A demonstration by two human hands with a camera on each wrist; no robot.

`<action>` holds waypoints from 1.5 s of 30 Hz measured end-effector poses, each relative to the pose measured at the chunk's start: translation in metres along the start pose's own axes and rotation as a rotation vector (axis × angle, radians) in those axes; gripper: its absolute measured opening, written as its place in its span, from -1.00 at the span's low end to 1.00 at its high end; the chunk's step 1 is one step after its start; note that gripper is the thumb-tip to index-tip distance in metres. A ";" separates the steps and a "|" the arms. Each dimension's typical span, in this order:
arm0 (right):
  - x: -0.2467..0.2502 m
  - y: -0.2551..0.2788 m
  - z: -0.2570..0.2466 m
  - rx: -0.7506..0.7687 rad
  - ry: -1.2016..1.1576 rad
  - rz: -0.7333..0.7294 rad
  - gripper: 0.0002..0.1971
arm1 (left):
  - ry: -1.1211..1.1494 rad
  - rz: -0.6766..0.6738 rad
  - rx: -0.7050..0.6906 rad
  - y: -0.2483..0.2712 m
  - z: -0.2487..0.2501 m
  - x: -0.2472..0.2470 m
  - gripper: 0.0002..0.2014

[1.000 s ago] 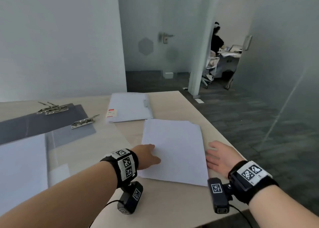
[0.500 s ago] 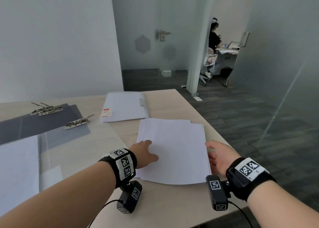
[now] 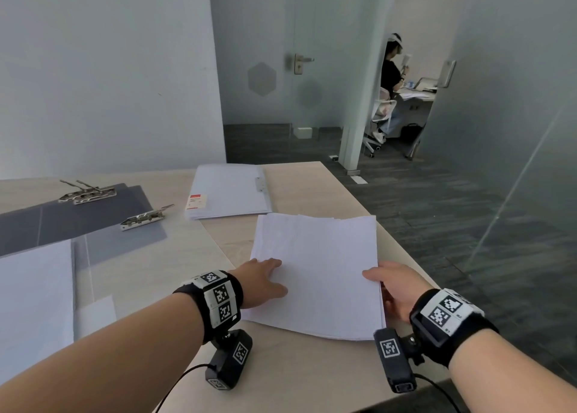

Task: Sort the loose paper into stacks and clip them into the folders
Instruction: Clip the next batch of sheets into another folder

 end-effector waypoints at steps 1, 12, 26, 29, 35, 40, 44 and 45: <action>-0.002 0.001 -0.004 0.061 0.035 -0.009 -0.88 | -0.003 -0.006 -0.006 0.000 0.000 0.000 -0.25; 0.007 0.002 -0.015 0.340 0.163 0.110 -0.82 | 0.411 0.073 -0.037 -0.003 -0.004 0.017 -0.37; -0.001 0.009 -0.054 0.607 -0.322 0.105 -0.76 | 1.382 0.034 -0.271 0.016 0.031 0.082 -0.85; -0.001 0.009 -0.050 0.592 -0.327 0.089 -0.75 | 1.321 0.030 -0.283 0.019 0.031 0.079 -0.88; -0.004 0.010 -0.028 0.452 -0.256 -0.014 -0.61 | 1.291 0.037 -0.341 0.022 0.031 0.065 -0.74; -0.001 0.006 -0.039 0.464 -0.301 0.011 -0.68 | 1.364 0.058 -0.437 0.029 0.036 0.075 -0.54; 0.000 0.006 -0.046 0.490 -0.322 -0.012 -0.72 | 1.323 0.087 -0.449 0.030 0.034 0.074 -0.61; -0.001 0.007 -0.045 0.493 -0.308 -0.023 -0.73 | 1.303 0.092 -0.446 0.030 0.033 0.071 -0.63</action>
Point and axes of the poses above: each hand's wrist, its own y-axis away from the middle knuckle, its own x-axis out of the back of the hand, z = x × y, the point moved 3 cm from there along -y, towards the middle knuckle, and after that the axes turned 11 degrees about x, right-handed, at the moved point
